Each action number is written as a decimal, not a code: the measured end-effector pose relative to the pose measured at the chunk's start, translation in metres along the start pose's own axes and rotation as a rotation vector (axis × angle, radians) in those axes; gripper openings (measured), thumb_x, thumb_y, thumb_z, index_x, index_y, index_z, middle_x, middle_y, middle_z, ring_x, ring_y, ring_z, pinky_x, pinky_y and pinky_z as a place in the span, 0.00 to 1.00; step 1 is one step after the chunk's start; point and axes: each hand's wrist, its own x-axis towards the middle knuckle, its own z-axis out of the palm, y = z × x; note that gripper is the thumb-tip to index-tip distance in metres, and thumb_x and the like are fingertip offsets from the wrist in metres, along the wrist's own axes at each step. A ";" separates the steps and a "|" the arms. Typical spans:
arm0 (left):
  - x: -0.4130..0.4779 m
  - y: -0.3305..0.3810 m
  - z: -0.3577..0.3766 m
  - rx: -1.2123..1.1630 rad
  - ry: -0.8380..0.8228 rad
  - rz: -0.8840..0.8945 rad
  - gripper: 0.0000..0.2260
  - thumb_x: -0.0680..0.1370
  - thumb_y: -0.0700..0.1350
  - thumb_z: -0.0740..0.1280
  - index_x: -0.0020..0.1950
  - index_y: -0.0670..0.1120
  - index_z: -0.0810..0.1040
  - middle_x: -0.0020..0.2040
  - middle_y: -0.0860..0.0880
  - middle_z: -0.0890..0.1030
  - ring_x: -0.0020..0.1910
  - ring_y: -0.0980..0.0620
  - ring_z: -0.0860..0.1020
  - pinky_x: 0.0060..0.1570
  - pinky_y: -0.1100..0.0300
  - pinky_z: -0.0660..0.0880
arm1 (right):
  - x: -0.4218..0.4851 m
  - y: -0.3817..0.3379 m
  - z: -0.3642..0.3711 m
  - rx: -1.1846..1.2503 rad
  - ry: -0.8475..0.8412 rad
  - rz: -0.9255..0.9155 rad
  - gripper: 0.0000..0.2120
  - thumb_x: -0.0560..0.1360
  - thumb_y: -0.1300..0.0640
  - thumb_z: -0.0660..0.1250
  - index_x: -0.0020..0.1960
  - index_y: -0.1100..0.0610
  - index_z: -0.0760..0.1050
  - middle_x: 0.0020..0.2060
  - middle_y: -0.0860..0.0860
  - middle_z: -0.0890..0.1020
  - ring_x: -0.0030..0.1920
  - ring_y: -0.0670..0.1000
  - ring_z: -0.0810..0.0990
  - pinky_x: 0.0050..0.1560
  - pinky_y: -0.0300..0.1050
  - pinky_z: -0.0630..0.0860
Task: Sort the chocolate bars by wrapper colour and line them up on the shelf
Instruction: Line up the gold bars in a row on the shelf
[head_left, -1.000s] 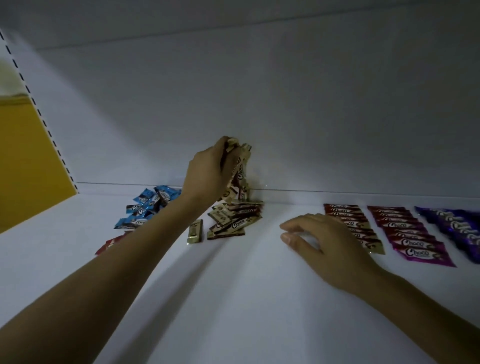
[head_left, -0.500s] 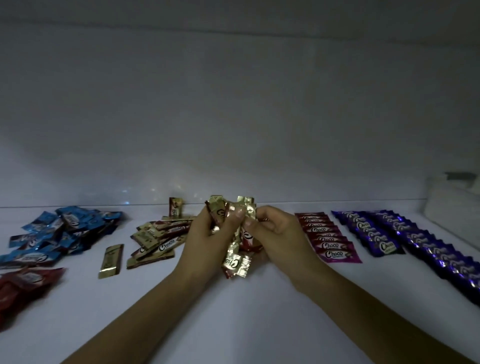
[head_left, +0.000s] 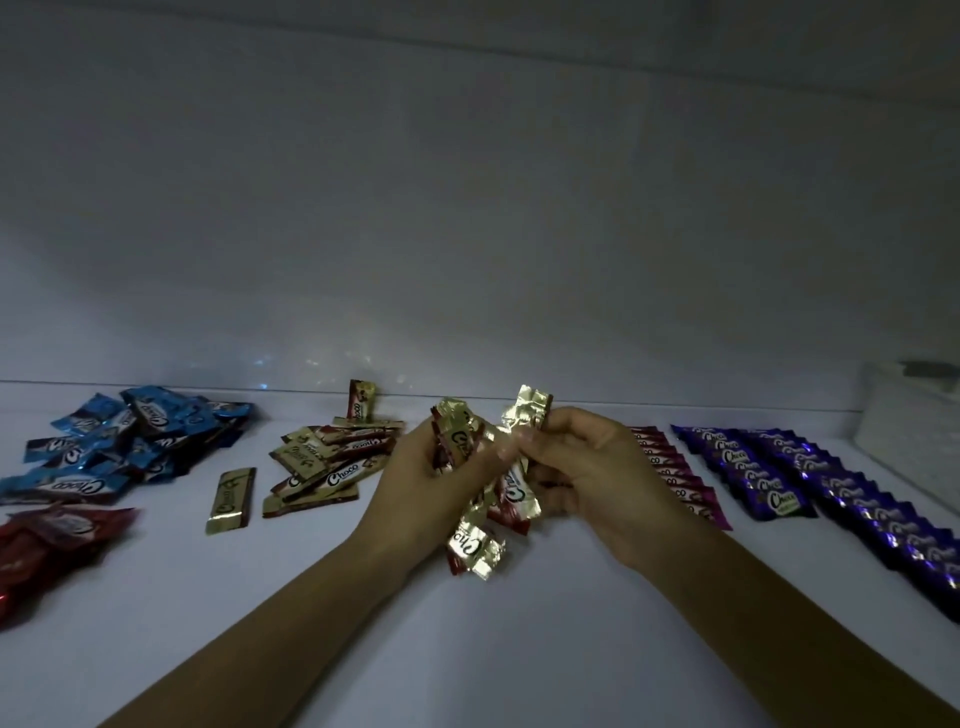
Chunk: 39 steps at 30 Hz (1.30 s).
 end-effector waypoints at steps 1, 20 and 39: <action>-0.001 0.000 0.000 0.031 -0.025 0.000 0.10 0.70 0.46 0.73 0.46 0.41 0.80 0.40 0.46 0.84 0.39 0.52 0.83 0.37 0.65 0.77 | 0.000 0.001 0.000 -0.012 0.011 -0.009 0.03 0.72 0.62 0.70 0.42 0.61 0.77 0.30 0.50 0.82 0.28 0.45 0.79 0.27 0.38 0.75; 0.001 -0.006 -0.003 -0.085 0.264 -0.116 0.03 0.74 0.42 0.71 0.43 0.44 0.80 0.39 0.43 0.85 0.39 0.42 0.84 0.40 0.46 0.81 | 0.009 -0.016 -0.020 0.076 0.028 0.049 0.10 0.78 0.55 0.62 0.46 0.60 0.77 0.35 0.56 0.84 0.28 0.49 0.79 0.28 0.40 0.75; 0.002 -0.009 -0.002 0.010 0.191 -0.067 0.05 0.74 0.43 0.71 0.46 0.42 0.79 0.40 0.46 0.85 0.38 0.47 0.84 0.34 0.55 0.78 | 0.006 -0.036 -0.067 -0.955 -0.182 0.110 0.04 0.66 0.59 0.77 0.37 0.51 0.85 0.35 0.47 0.85 0.41 0.49 0.84 0.44 0.43 0.80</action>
